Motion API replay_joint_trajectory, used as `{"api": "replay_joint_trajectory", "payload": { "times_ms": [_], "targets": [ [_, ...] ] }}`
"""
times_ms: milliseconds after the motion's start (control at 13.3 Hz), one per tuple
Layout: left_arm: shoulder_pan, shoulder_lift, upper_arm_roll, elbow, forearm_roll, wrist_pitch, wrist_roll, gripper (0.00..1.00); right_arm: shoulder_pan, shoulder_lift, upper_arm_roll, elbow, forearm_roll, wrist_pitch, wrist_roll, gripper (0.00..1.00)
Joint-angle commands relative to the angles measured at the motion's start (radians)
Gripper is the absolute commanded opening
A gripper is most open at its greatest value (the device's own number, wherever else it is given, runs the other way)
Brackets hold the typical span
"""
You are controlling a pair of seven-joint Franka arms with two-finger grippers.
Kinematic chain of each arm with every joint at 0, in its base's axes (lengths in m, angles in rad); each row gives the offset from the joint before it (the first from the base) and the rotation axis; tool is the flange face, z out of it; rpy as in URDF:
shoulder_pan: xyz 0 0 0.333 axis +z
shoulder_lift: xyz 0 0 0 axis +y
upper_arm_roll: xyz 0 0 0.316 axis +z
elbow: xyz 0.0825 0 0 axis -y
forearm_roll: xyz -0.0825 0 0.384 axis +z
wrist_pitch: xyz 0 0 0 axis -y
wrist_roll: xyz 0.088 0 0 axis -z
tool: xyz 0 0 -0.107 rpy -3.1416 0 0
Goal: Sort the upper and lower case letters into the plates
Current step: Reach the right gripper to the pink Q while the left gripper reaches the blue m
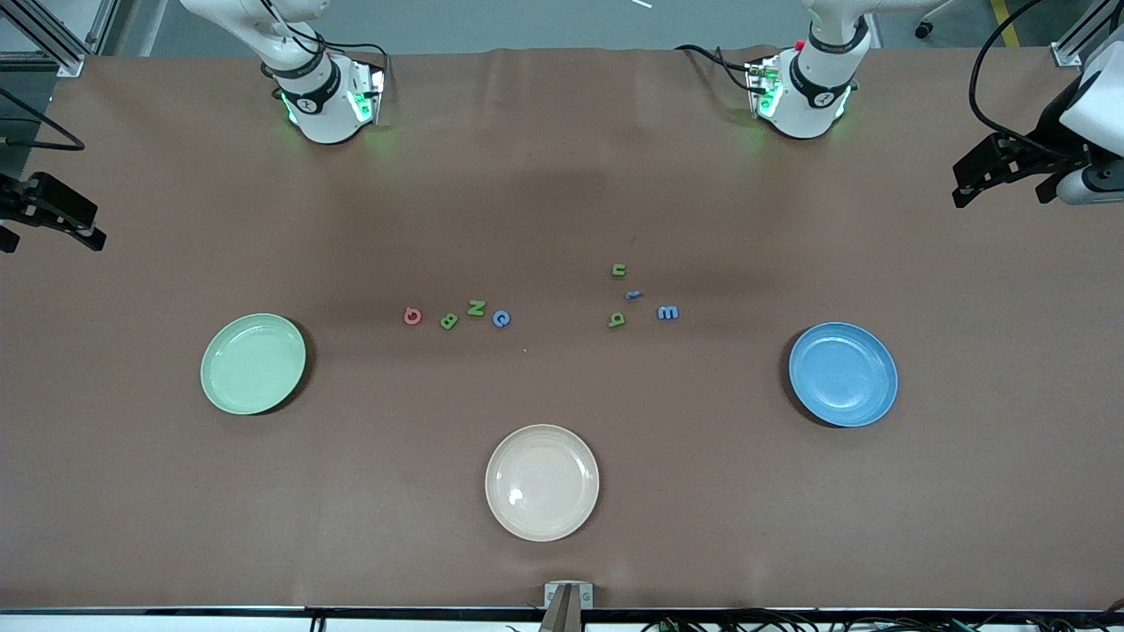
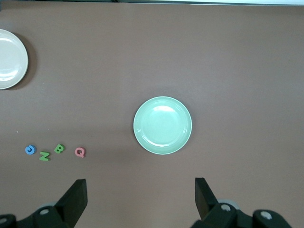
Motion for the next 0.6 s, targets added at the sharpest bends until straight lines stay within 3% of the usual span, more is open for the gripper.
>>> {"api": "replay_joint_trajectory", "payload": {
  "times_ms": [0, 300, 525],
  "targets": [
    [-0.004, 0.032, -0.001, 0.037, 0.022, -0.023, -0.002, 1.00, -0.009, 0.004, 0.006, 0.012, -0.007, -0.006, -0.002, 1.00],
    [-0.001, 0.034, -0.003, 0.040, 0.025, -0.023, 0.002, 1.00, -0.009, 0.003, 0.006, 0.011, -0.007, -0.006, -0.002, 1.00],
    [0.006, 0.105, -0.001, 0.082, 0.022, -0.023, -0.013, 1.00, -0.009, 0.003, 0.006, 0.011, -0.004, -0.006, 0.000, 1.00]
  ]
}}
